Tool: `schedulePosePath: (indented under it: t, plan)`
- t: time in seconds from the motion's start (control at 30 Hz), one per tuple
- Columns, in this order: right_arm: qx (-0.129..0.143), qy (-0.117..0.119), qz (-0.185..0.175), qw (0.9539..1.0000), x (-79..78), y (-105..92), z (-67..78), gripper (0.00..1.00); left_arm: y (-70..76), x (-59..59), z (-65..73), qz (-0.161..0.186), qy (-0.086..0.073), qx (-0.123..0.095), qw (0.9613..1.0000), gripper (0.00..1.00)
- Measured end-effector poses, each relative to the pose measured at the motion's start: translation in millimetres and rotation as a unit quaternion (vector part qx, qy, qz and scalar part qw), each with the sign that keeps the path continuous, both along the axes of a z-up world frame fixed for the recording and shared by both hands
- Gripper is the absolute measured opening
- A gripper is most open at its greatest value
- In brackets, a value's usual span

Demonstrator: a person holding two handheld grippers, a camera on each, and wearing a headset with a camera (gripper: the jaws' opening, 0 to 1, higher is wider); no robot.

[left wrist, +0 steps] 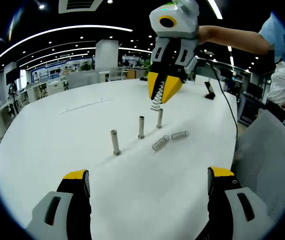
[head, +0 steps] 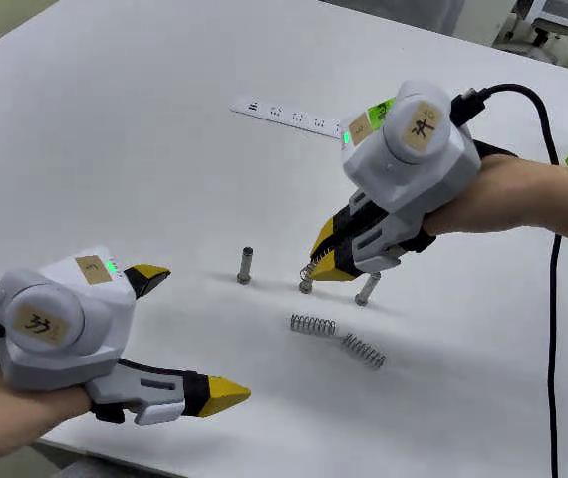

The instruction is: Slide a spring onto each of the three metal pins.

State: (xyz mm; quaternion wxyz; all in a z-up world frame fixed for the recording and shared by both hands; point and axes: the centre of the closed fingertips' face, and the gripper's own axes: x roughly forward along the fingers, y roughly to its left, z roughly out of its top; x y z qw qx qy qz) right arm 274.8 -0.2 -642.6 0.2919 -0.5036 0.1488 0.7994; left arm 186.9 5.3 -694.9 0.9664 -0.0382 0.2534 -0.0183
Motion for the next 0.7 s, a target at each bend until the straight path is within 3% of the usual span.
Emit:
schedulePosePath:
  t: [0.47, 0.7]
  plan:
    - [-0.008, -0.042, 0.057, 0.9975, -7.4, 41.1, 2.4, 0.12, 4.9, -1.6, -4.4, -0.006, 0.006, -0.005, 0.9999, 0.98]
    - [-0.017, -0.069, 0.092, 0.9932, -10.9, 59.4, -2.2, 0.12, 9.3, -2.3, -3.8, 0.000, 0.006, -0.007, 1.0000, 1.00]
